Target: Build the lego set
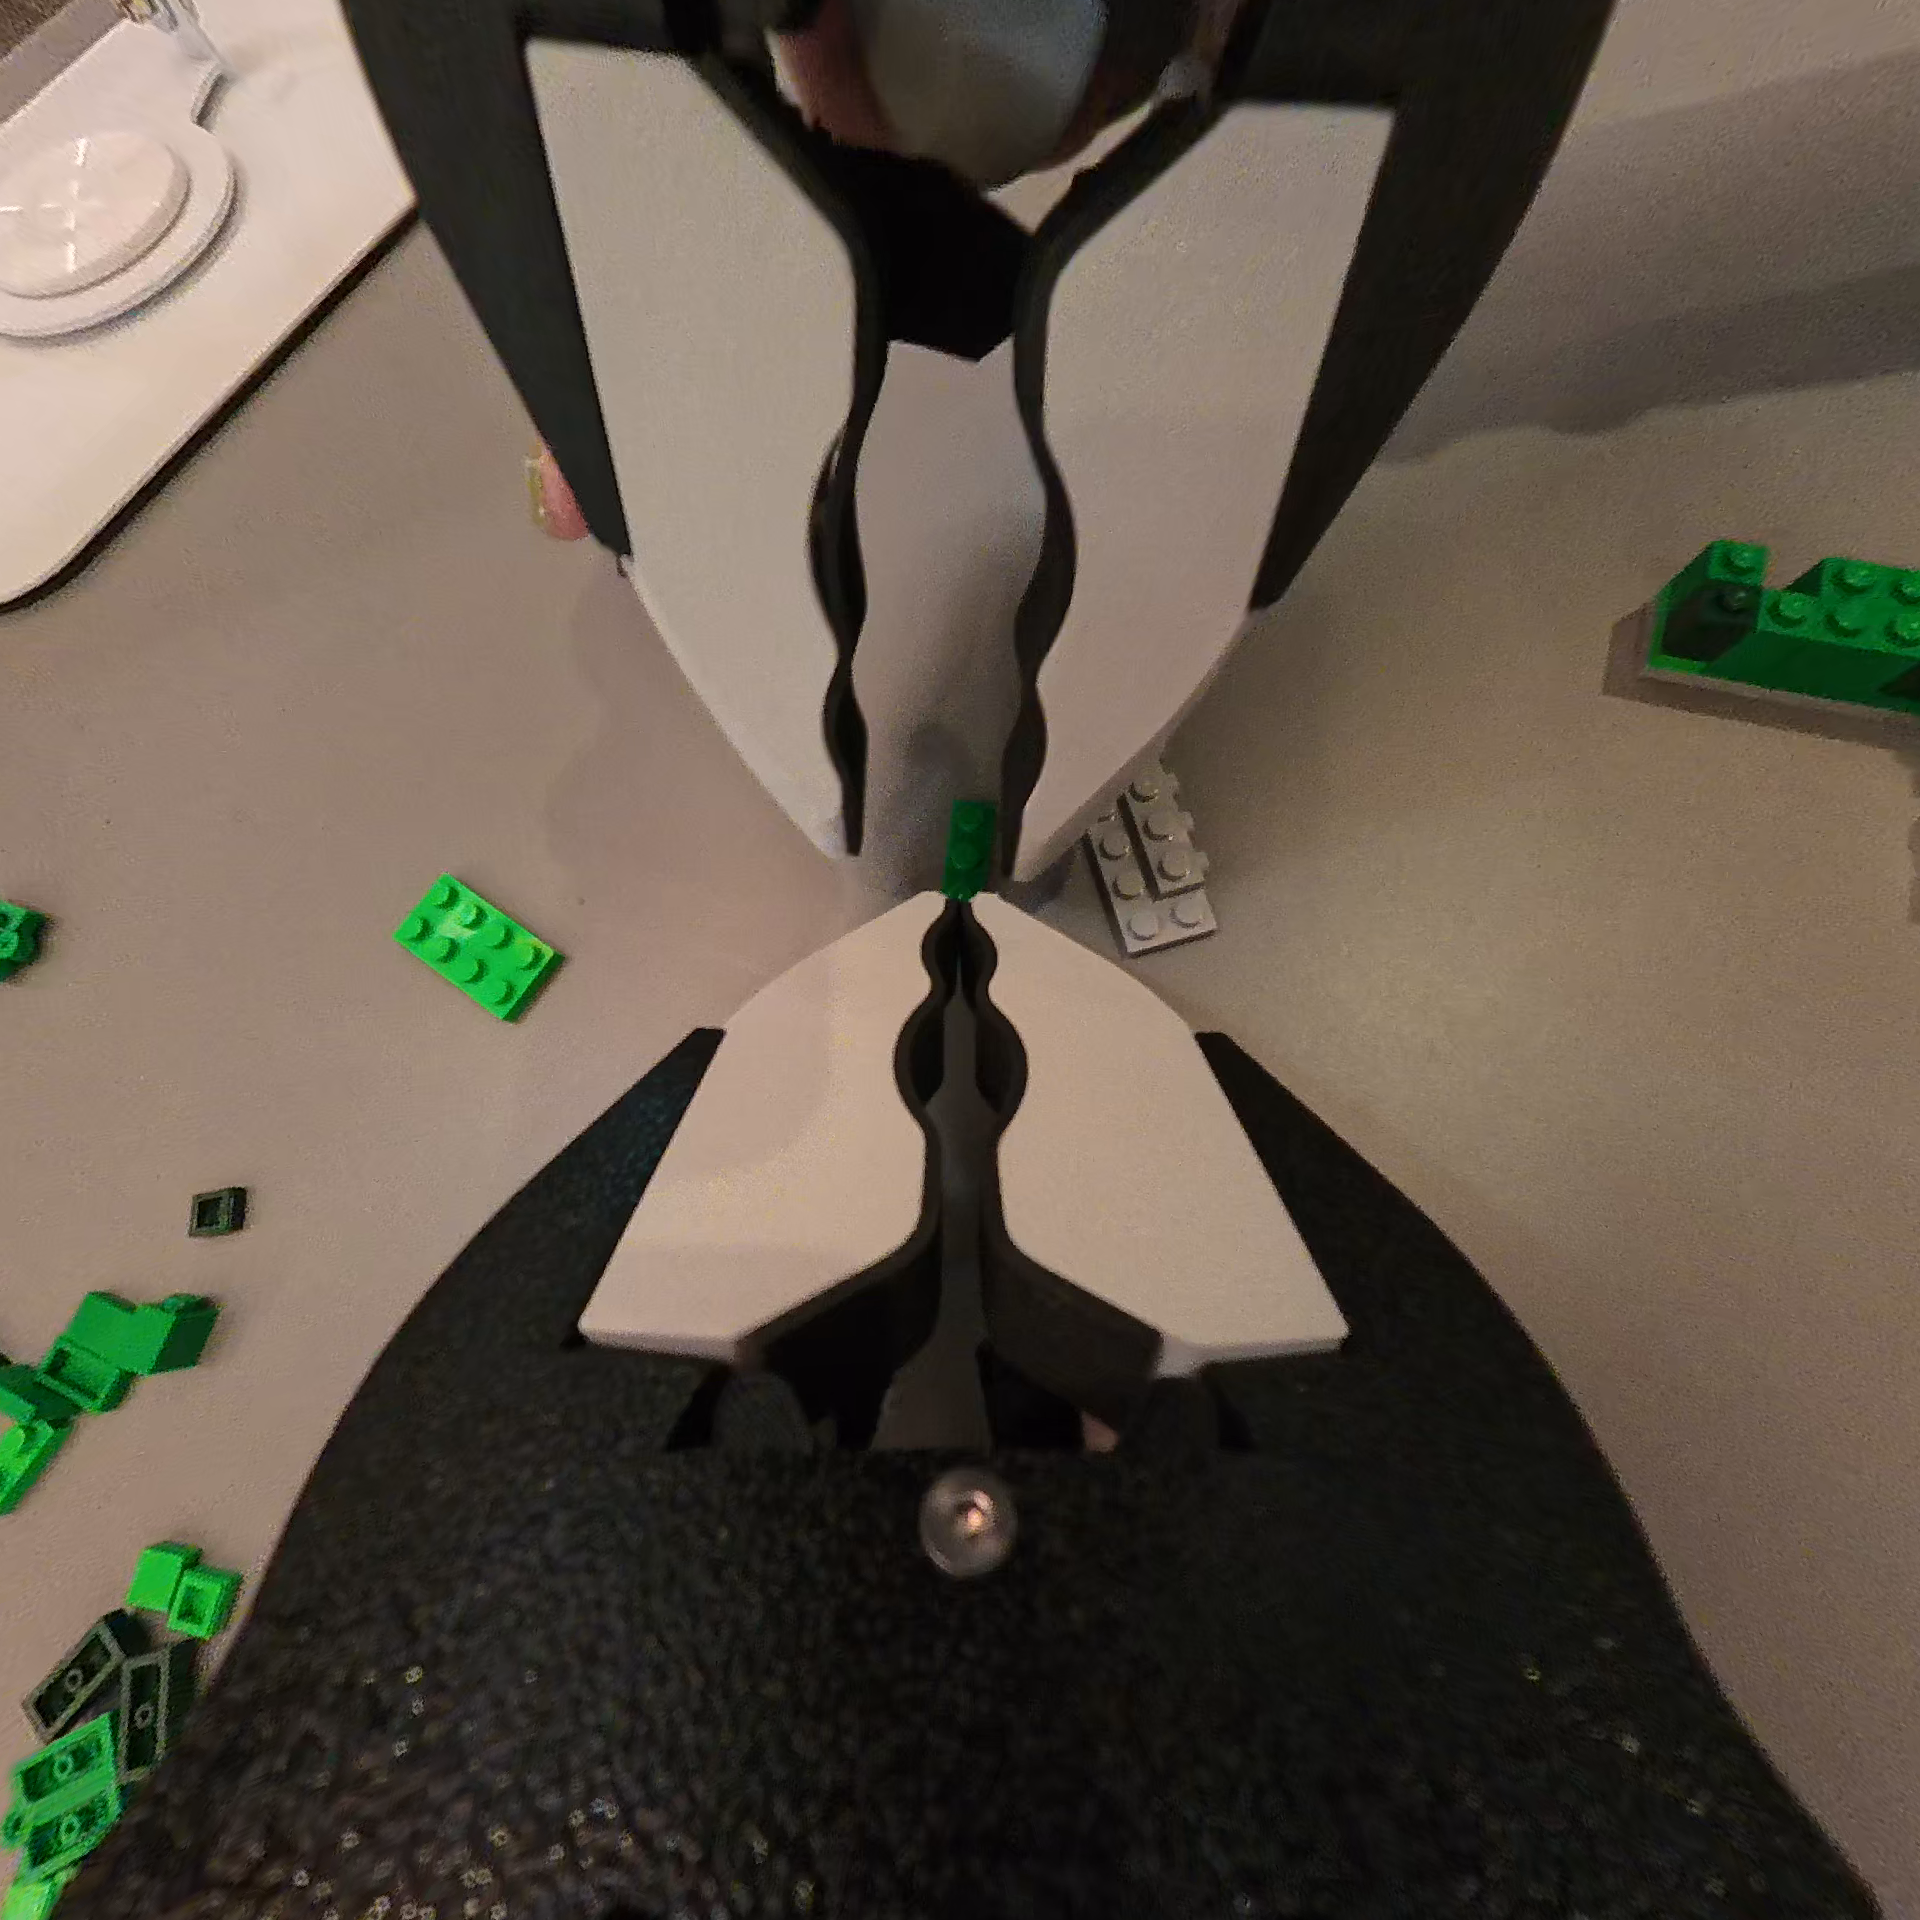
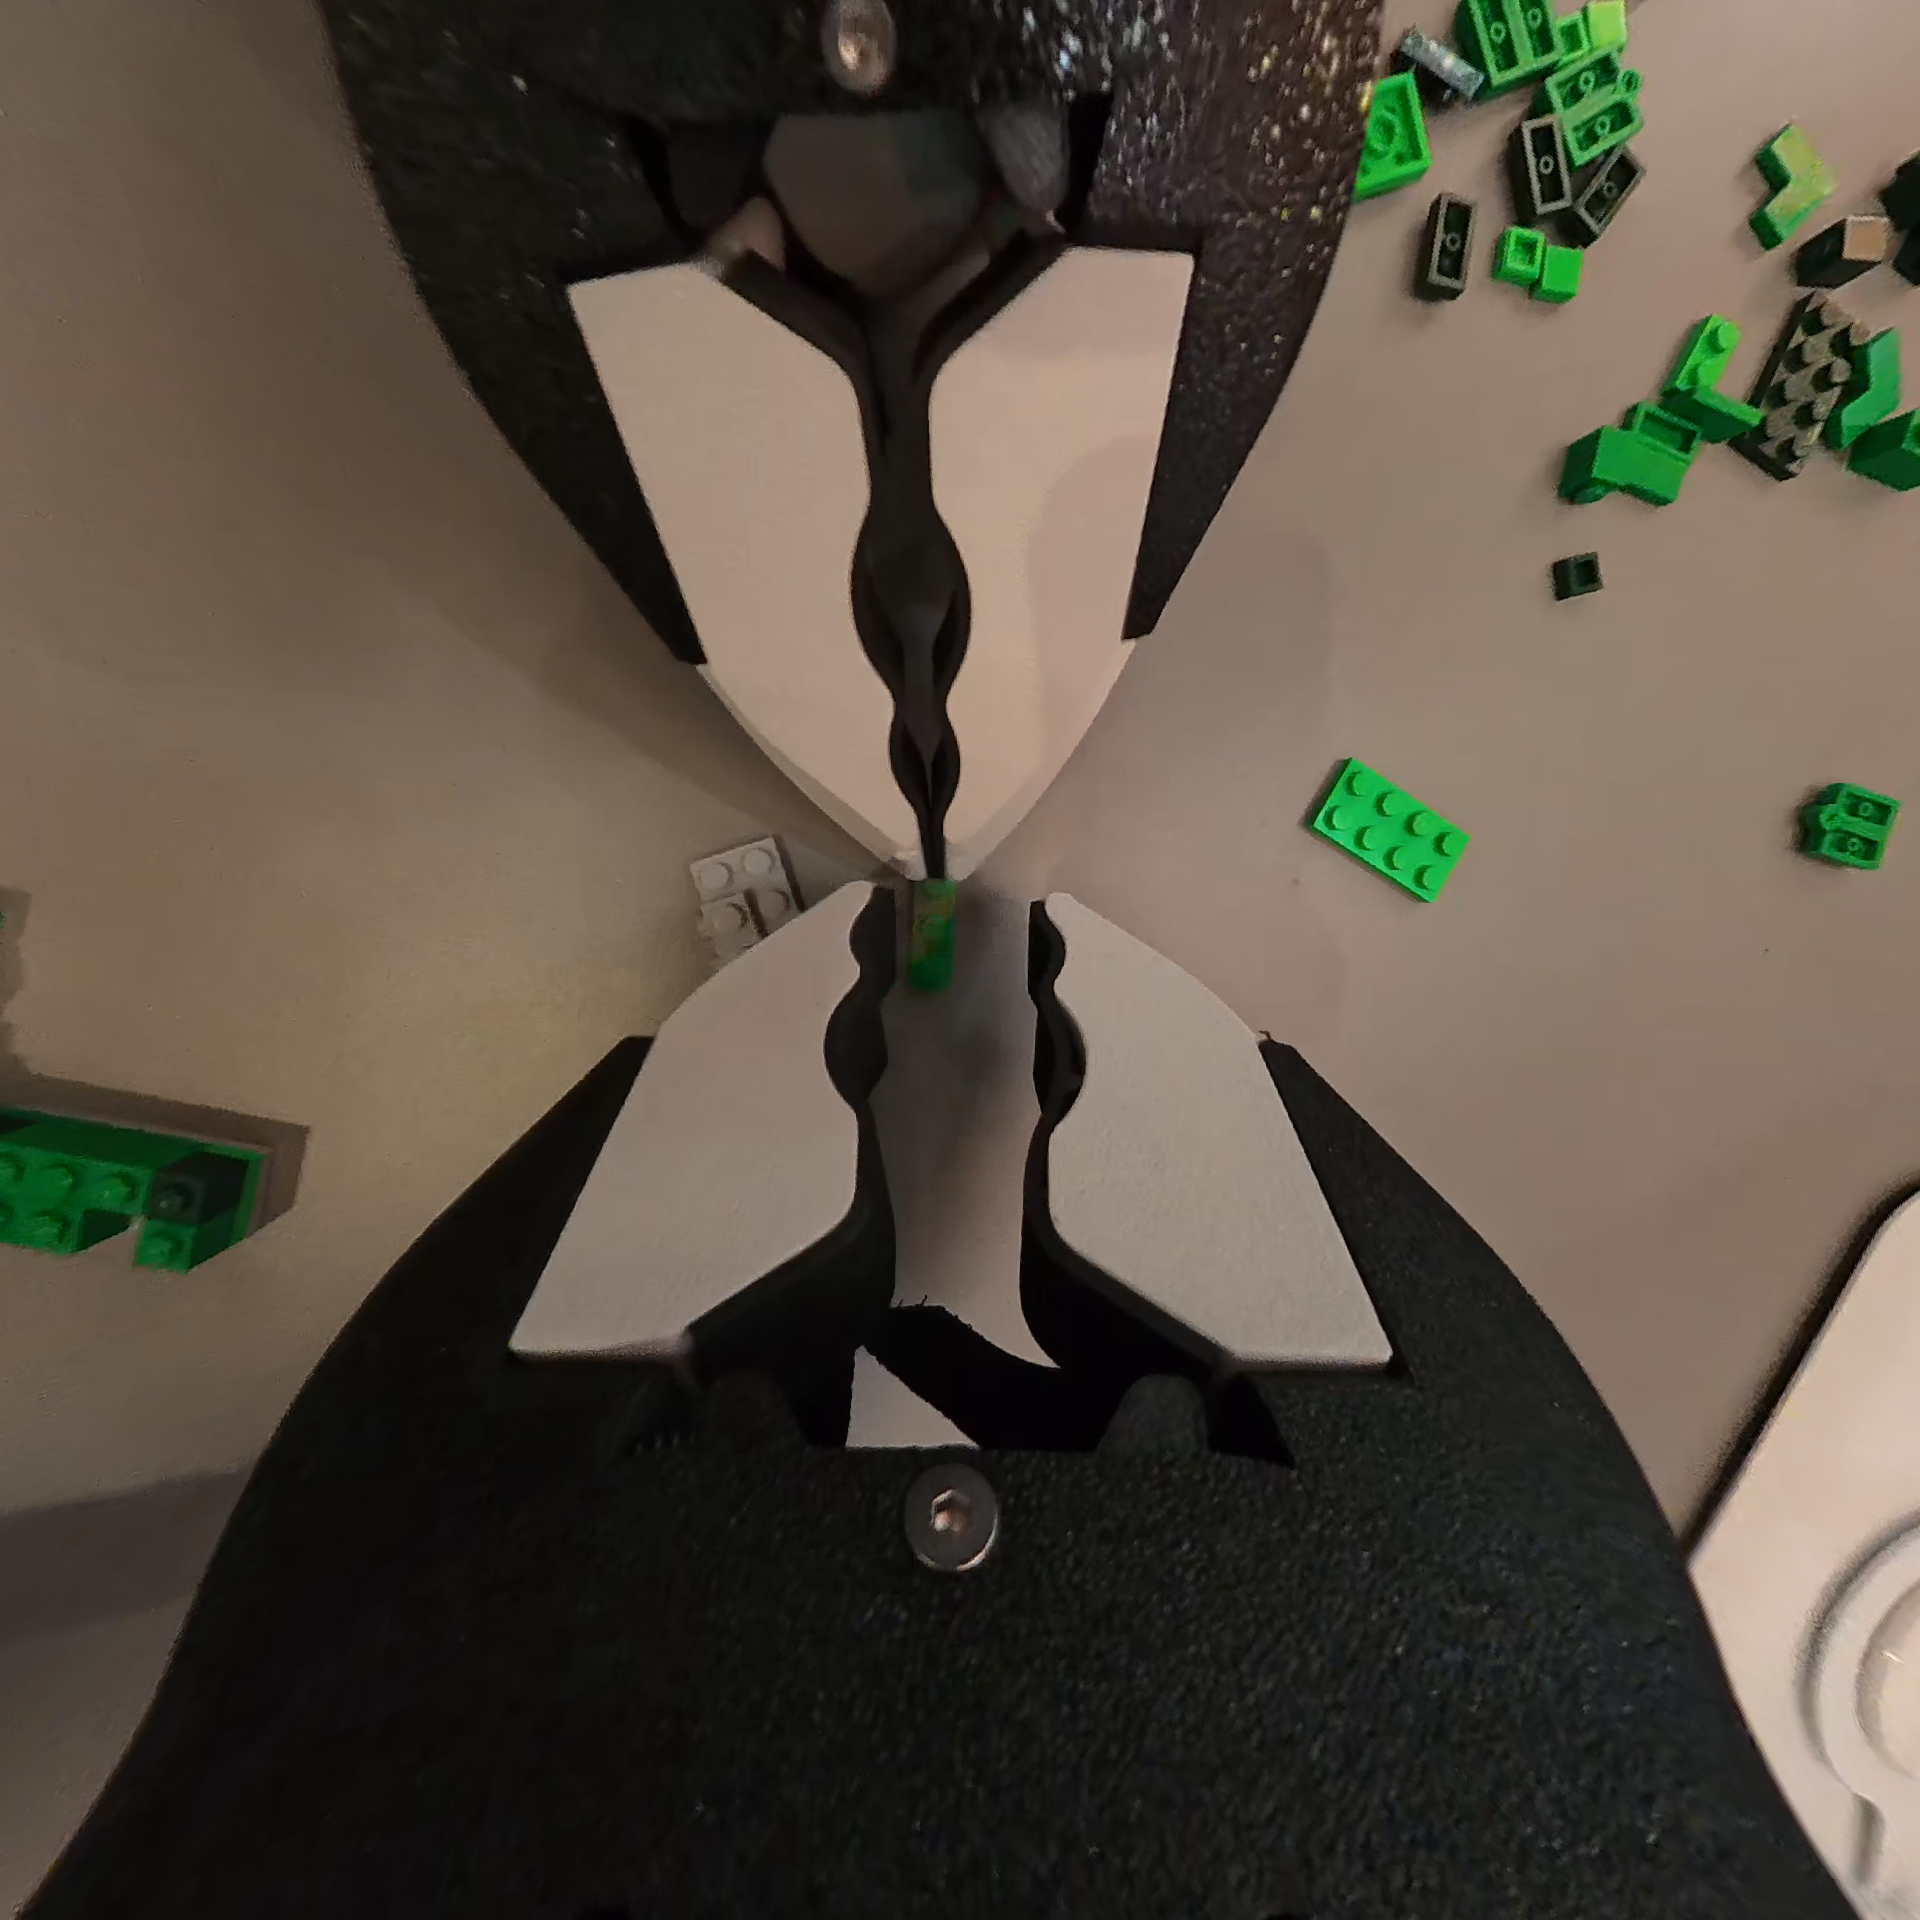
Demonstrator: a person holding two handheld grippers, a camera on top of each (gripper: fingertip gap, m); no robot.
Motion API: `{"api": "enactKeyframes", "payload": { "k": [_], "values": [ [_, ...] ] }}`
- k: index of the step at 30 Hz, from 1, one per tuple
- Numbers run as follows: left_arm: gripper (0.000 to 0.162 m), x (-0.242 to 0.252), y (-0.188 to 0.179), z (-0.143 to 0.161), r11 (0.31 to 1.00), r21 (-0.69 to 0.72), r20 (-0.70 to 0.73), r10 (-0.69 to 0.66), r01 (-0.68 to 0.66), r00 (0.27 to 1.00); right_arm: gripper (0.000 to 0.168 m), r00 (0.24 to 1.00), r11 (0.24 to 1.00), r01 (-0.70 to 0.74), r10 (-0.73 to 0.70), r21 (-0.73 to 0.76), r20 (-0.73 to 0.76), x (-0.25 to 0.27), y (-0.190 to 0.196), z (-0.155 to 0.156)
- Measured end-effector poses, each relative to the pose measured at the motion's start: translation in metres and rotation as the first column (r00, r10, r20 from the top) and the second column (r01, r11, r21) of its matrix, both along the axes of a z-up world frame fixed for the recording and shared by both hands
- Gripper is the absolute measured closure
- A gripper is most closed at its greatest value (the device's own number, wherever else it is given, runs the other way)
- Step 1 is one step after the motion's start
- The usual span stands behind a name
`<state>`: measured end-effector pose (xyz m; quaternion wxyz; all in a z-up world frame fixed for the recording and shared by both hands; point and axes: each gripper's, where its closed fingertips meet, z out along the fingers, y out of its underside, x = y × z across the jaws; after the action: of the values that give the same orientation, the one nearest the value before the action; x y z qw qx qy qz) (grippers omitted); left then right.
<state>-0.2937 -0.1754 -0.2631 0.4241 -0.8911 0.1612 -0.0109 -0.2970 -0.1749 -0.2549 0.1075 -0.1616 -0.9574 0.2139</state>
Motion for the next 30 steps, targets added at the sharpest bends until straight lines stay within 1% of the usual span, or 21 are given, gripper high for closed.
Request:
{"api": "enactKeyframes", "payload": {
  "k": [4, 6, 8, 13, 16, 17, 19, 25, 30],
  "values": [
    [0.162, 0.000, -0.001, 0.001, 1.000, -0.001, 0.033, 0.004, -0.004, 0.999, 0.145, 0.997, 0.999, 0.022, -0.024, 0.023, 0.071, 0.005, 0.005, -0.003],
    [0.162, -0.006, -0.002, 0.010, 0.999, 0.042, 0.033, 0.023, -0.024, 0.999, 0.146, 0.996, 0.999, 0.027, -0.031, 0.044, 0.080, 0.004, 0.006, -0.007],
    [0.162, -0.017, -0.004, 0.026, 0.991, 0.108, 0.060, 0.067, -0.073, 0.996, 0.148, 0.996, 0.998, 0.032, -0.036, 0.045, 0.086, 0.002, 0.005, -0.008],
    [0.162, -0.049, -0.016, 0.054, 0.952, 0.220, 0.201, 0.167, -0.211, 0.965, 0.155, 0.995, 0.997, 0.021, -0.028, 0.074, 0.097, -0.001, 0.001, -0.010],
    [0.162, -0.059, -0.021, 0.063, 0.933, 0.254, 0.311, 0.170, -0.254, 0.935, 0.157, 0.993, 0.995, 0.017, -0.028, 0.096, 0.113, -0.002, 0.000, -0.012],
    [0.162, -0.060, -0.022, 0.065, 0.930, 0.258, 0.342, 0.166, -0.262, 0.925, 0.161, 0.993, 0.995, 0.020, -0.032, 0.102, 0.113, -0.003, 0.000, -0.012],
    [0.162, -0.063, -0.023, 0.065, 0.927, 0.255, 0.377, 0.167, -0.275, 0.911, 0.163, 0.993, 0.993, 0.010, -0.024, 0.120, 0.116, -0.002, 0.001, -0.011],
    [0.162, -0.061, -0.022, 0.057, 0.939, 0.226, 0.348, 0.172, -0.260, 0.922, 0.165, 0.980, 0.991, -0.121, 0.111, 0.050, 0.166, 0.022, -0.009, 0.002],
    [0.162, -0.051, -0.019, 0.051, 0.958, 0.203, 0.291, 0.139, -0.203, 0.947, 0.168, 0.971, 0.973, -0.199, 0.180, 0.117, 0.158, 0.035, -0.006, 0.001]
  ]
}}
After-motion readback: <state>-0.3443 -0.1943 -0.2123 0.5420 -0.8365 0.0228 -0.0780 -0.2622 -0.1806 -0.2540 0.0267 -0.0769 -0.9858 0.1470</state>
